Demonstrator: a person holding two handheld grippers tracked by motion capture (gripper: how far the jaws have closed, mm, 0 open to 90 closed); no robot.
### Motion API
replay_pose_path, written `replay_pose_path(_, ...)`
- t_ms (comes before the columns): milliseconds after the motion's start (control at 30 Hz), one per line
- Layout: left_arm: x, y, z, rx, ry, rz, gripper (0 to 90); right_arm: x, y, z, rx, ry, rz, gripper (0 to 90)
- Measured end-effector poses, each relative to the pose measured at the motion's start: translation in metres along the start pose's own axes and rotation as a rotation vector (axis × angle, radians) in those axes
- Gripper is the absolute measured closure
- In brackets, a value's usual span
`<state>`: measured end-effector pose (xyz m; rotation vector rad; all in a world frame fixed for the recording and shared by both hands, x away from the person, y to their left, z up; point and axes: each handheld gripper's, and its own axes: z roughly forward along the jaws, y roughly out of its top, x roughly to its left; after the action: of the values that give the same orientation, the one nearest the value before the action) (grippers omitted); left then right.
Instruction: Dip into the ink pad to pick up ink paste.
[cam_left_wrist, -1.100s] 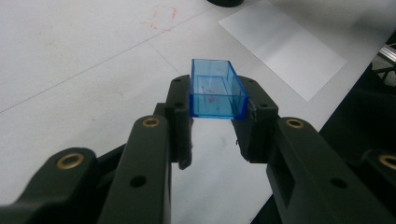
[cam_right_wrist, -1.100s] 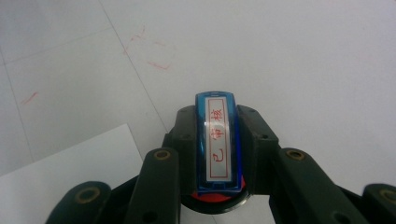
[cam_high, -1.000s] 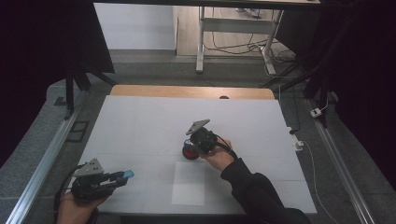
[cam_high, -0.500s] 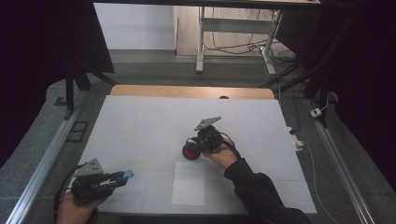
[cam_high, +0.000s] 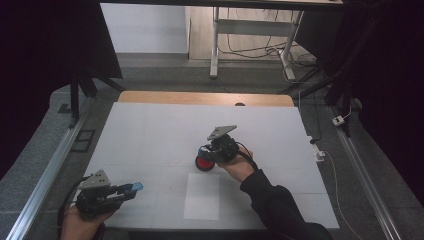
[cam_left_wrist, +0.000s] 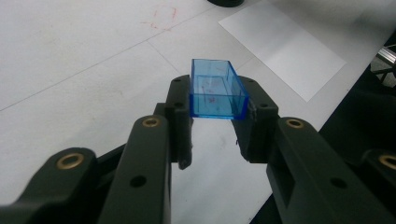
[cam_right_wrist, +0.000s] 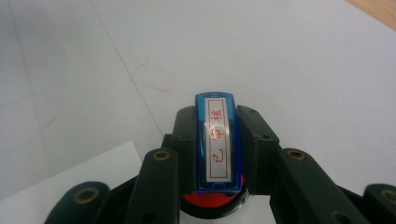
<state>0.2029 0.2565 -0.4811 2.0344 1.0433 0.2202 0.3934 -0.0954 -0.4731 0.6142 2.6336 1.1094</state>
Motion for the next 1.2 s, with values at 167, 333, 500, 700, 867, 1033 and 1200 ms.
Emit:
replay_pose_path(167, 0.000, 0.000, 0.000, 0.000, 0.000, 0.001, 68.5, 0.003, 0.003, -0.003, 0.000, 0.017, -0.001, 70.5)
replay_pose_path(333, 0.000, 0.000, 0.000, 0.000, -0.002, 0.000, 68.5, 0.006, 0.001, 0.003, 0.036, 0.017, -0.024, 70.5)
replay_pose_path(500, 0.000, 0.000, 0.000, 0.001, -0.003, 0.001, 68.5, 0.006, 0.000, 0.007, 0.051, 0.014, -0.029, 70.5)
replay_pose_path(700, 0.000, 0.000, 0.000, 0.002, -0.003, 0.001, 68.4, 0.006, -0.003, 0.011, 0.064, 0.008, -0.032, 70.5)
replay_pose_path(867, 0.000, 0.000, 0.000, 0.003, -0.002, 0.000, 68.5, 0.006, -0.002, 0.012, 0.073, 0.003, -0.023, 70.8)
replay_pose_path(1033, 0.000, 0.000, 0.001, 0.006, -0.001, -0.002, 68.5, 0.010, -0.002, 0.013, 0.079, -0.014, -0.025, 71.0)
replay_pose_path(1200, 0.000, 0.000, 0.001, 0.008, -0.001, -0.002, 68.4, 0.011, -0.002, 0.014, 0.082, -0.022, -0.027, 71.0)
